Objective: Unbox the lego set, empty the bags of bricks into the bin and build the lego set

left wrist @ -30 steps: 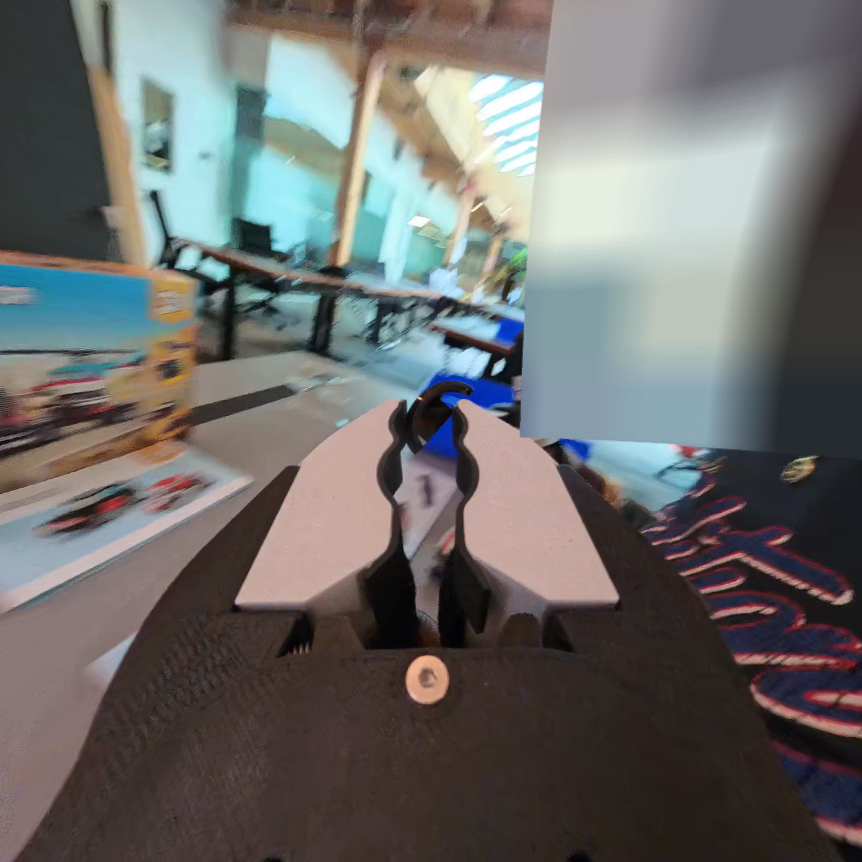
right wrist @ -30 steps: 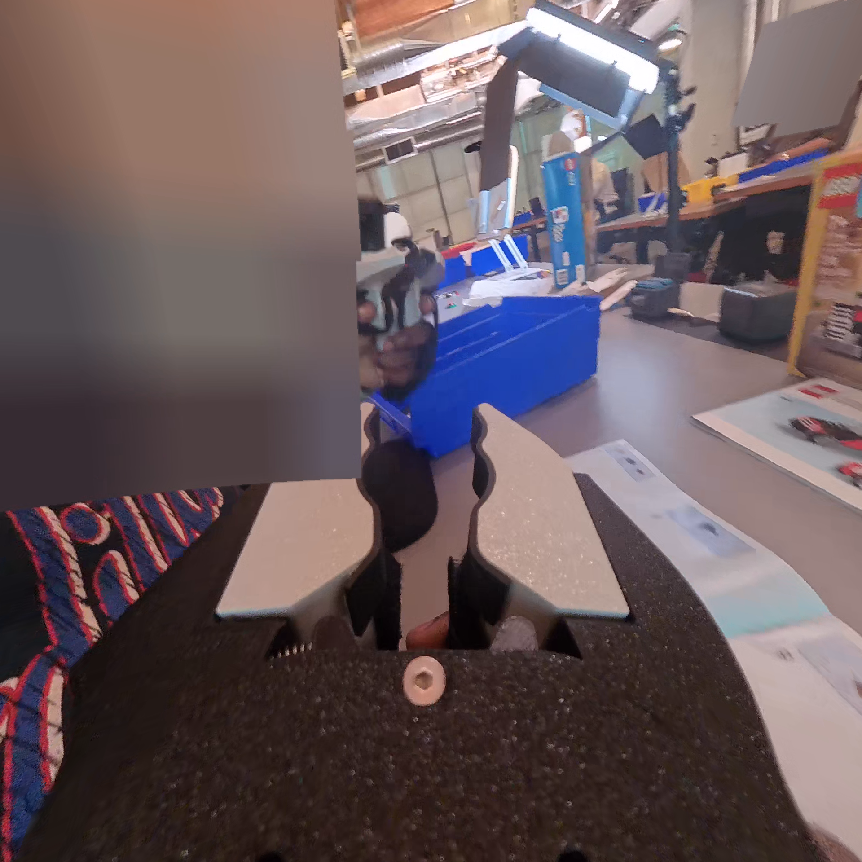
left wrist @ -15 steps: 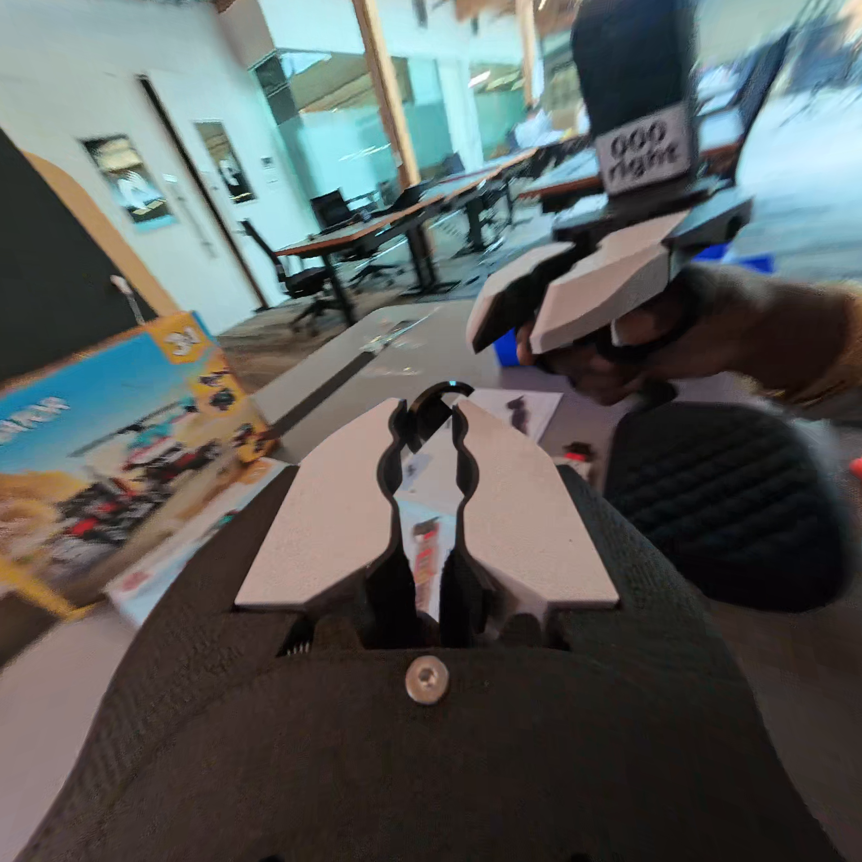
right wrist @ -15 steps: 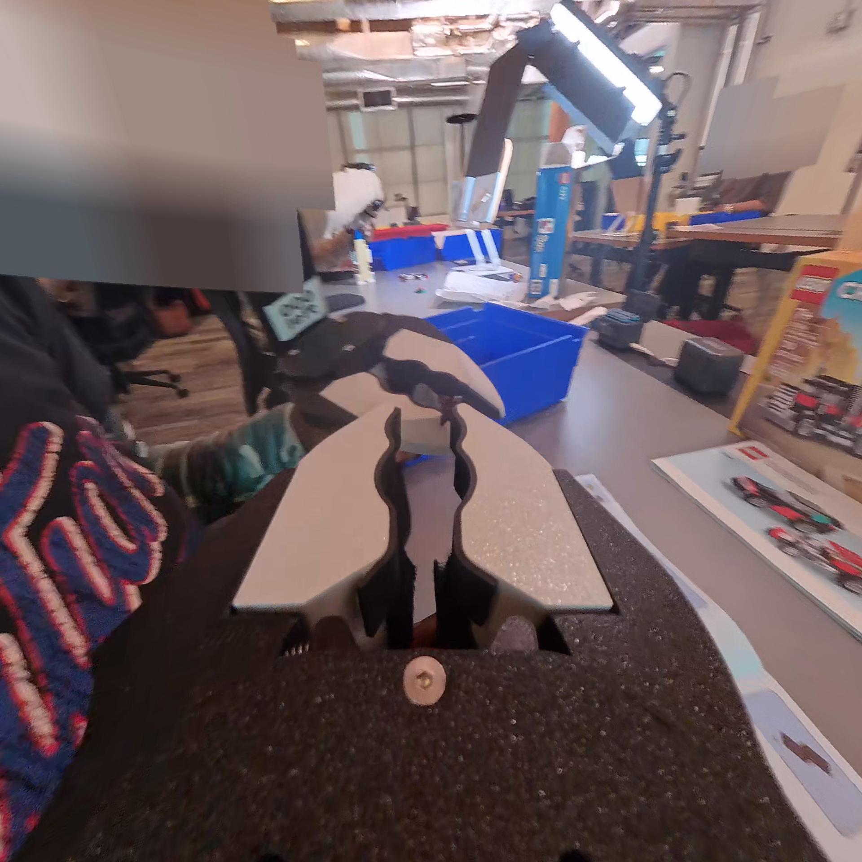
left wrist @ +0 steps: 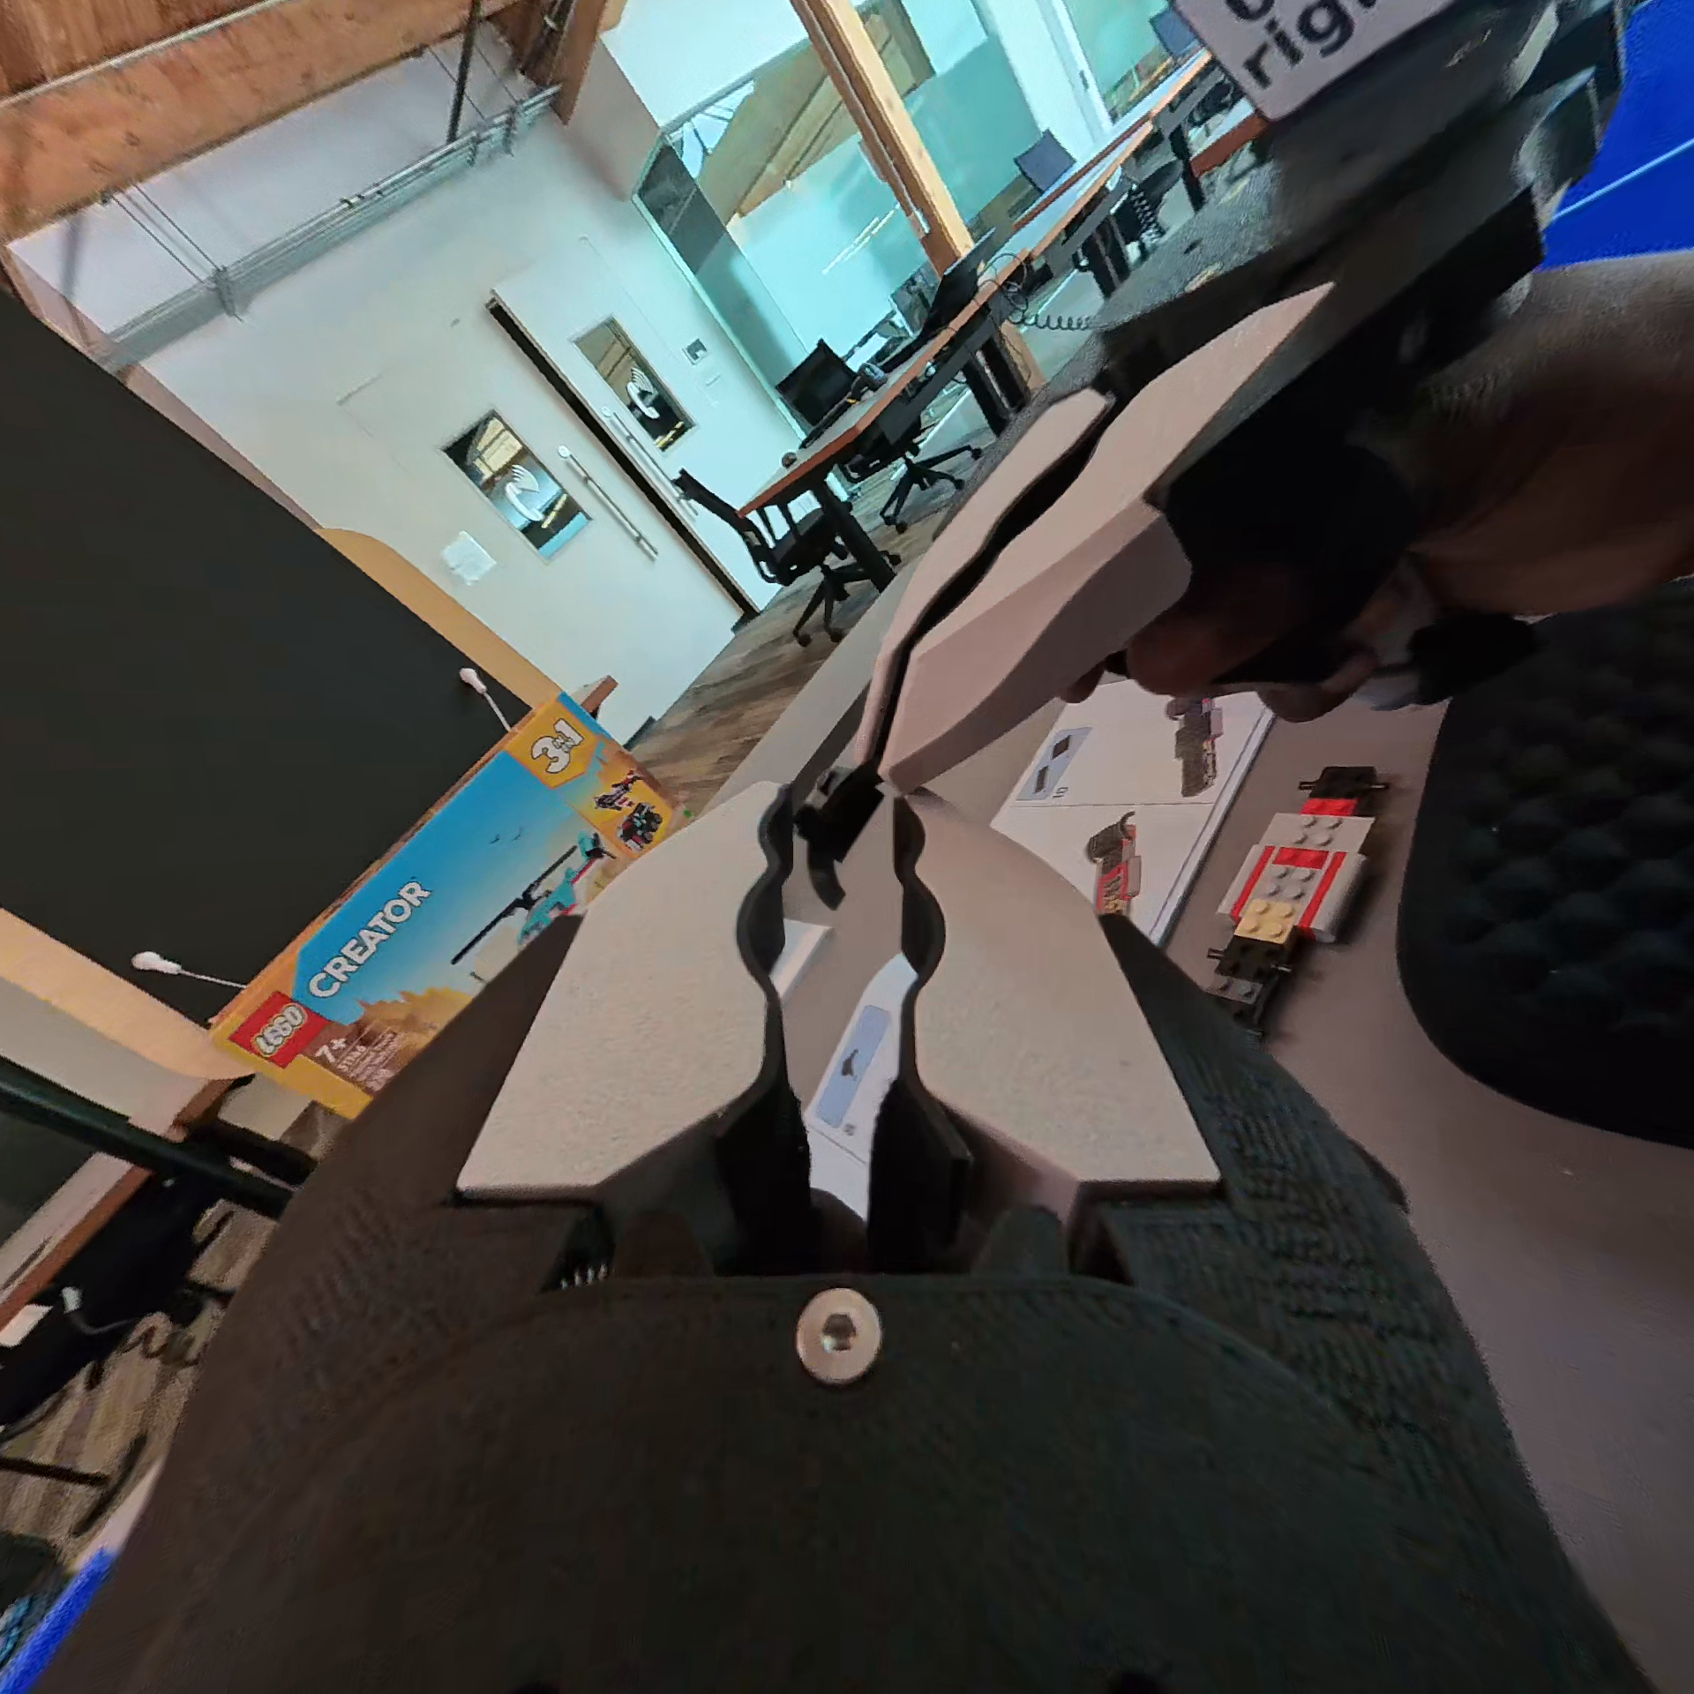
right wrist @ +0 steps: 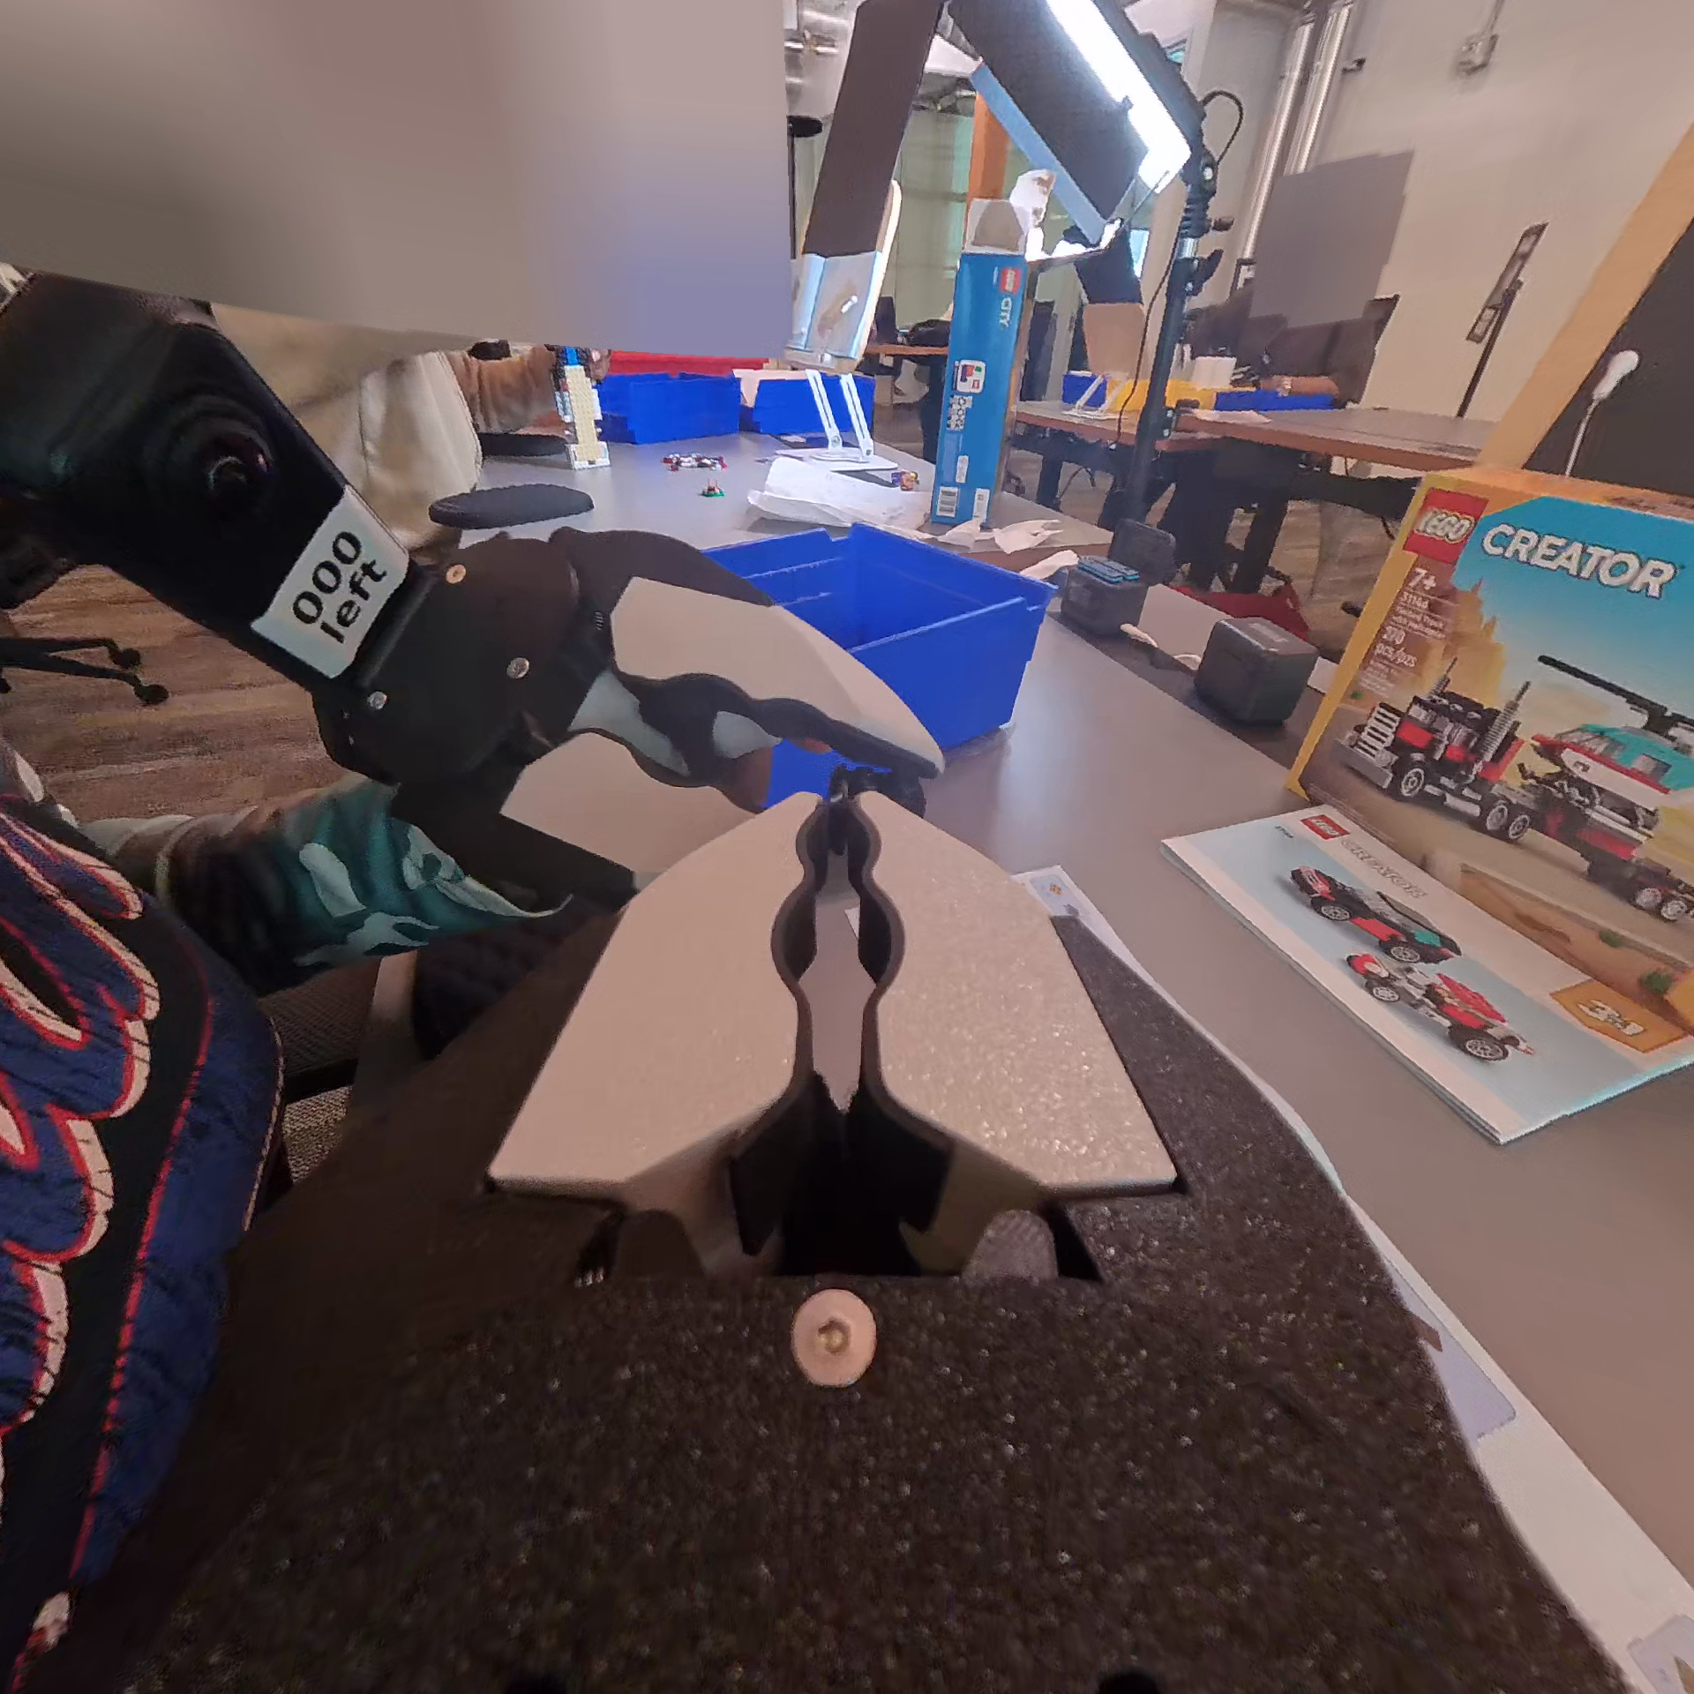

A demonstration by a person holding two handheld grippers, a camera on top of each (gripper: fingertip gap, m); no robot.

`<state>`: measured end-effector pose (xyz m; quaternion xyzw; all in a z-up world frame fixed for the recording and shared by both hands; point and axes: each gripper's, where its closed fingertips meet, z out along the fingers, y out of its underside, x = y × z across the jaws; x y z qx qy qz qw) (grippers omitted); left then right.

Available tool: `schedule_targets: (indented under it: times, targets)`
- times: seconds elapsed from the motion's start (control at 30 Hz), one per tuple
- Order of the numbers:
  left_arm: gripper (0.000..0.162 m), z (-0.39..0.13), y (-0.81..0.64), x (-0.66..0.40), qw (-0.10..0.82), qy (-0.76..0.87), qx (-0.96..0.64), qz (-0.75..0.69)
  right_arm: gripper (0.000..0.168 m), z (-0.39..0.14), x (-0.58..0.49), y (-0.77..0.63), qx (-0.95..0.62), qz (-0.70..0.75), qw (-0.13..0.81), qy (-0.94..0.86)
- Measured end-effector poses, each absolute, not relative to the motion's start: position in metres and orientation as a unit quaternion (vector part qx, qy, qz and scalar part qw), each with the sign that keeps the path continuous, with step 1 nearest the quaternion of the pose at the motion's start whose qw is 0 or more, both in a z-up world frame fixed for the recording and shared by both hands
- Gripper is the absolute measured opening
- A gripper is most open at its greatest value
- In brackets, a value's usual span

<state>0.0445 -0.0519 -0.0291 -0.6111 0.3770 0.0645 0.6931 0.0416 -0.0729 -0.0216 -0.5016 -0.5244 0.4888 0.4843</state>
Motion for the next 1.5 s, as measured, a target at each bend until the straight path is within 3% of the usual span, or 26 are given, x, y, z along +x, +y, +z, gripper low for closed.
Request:
schedule_targets:
  times: [0.6,1.03,1.5]
  targets:
    - [0.024,-0.090,-0.056,0.017,0.645,0.240,-0.722,-0.074,0.003,-0.057,0.111,-0.036,-0.589,0.630,0.390,-0.323]
    - [0.026,-0.120,-0.055,0.061,0.569,0.362,-0.731,-0.101,0.003,-0.075,0.128,-0.031,-0.624,0.615,0.366,-0.314]
    - [0.023,-0.124,-0.073,0.049,0.528,0.328,-0.769,-0.149,0.003,-0.113,0.061,-0.067,-0.642,0.617,0.164,-0.425]
